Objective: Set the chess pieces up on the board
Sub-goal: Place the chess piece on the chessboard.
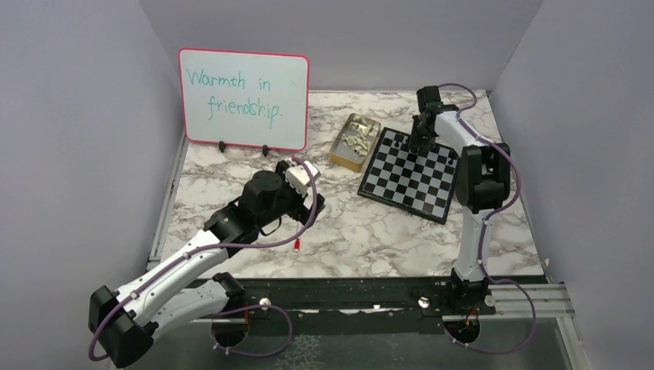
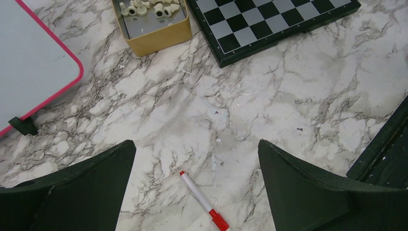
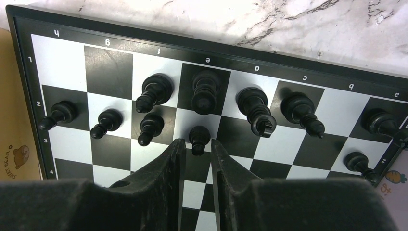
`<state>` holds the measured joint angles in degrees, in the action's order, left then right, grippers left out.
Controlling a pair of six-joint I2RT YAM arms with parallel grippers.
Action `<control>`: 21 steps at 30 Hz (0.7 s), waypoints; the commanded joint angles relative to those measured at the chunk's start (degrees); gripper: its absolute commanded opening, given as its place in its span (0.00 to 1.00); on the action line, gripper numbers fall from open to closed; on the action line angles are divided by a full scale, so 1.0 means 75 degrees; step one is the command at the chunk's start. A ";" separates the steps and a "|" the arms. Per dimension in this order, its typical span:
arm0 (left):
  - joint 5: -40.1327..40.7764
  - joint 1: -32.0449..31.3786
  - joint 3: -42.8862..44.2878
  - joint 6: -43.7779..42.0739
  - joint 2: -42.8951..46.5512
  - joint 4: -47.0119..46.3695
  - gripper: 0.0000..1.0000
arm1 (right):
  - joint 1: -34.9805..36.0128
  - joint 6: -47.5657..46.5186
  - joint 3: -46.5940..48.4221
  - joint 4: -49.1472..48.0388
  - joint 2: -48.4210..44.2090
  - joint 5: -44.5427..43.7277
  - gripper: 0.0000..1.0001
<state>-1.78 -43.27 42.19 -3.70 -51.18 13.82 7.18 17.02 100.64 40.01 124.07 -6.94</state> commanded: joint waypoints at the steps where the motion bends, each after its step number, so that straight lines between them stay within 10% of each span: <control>1: 0.0161 -0.0044 -0.0042 -0.0045 0.0198 -0.0062 0.99 | 0.0056 0.0149 -0.0029 -0.0113 0.0245 0.0070 0.31; 21: 0.0188 -0.0044 -0.0081 -0.0059 0.0310 -0.0114 0.99 | 0.0052 -0.0027 -0.0173 -0.0102 0.0320 0.0163 0.27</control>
<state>-1.65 -43.27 42.19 -3.70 -50.39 13.82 7.18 17.47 100.64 39.57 124.86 -6.70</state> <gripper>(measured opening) 0.989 0.275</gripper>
